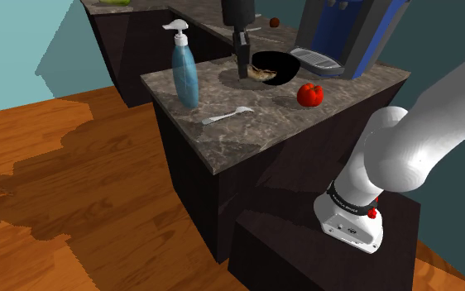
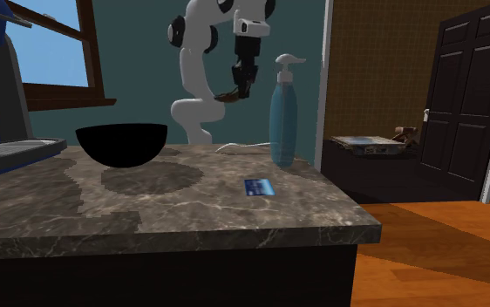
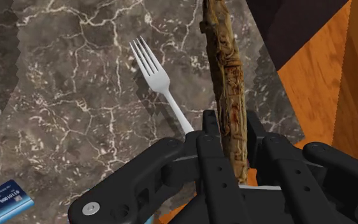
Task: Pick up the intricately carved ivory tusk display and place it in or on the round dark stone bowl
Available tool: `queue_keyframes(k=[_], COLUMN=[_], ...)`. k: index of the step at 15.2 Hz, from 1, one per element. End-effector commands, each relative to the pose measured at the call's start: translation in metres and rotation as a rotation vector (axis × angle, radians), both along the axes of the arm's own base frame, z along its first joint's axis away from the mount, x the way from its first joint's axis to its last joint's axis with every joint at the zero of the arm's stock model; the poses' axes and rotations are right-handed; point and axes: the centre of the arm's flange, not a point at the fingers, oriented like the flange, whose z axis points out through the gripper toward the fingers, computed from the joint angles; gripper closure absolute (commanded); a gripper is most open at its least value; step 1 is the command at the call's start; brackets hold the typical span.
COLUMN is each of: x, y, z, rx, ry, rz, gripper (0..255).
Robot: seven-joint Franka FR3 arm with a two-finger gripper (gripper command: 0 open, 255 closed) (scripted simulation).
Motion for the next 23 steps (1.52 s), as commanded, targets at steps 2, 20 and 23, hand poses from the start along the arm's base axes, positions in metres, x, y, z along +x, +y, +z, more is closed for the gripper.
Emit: queue_keyframes(k=[2, 20, 23], x=[0.011, 0.068, 0.078], y=[-0.039, -0.27, -0.308], z=[0.001, 0.005, 0.005], rx=[0.0, 0.0, 0.0], ry=[0.0, 0.0, 0.0], rz=[0.001, 0.001, 0.001], gripper=[255, 255, 255])
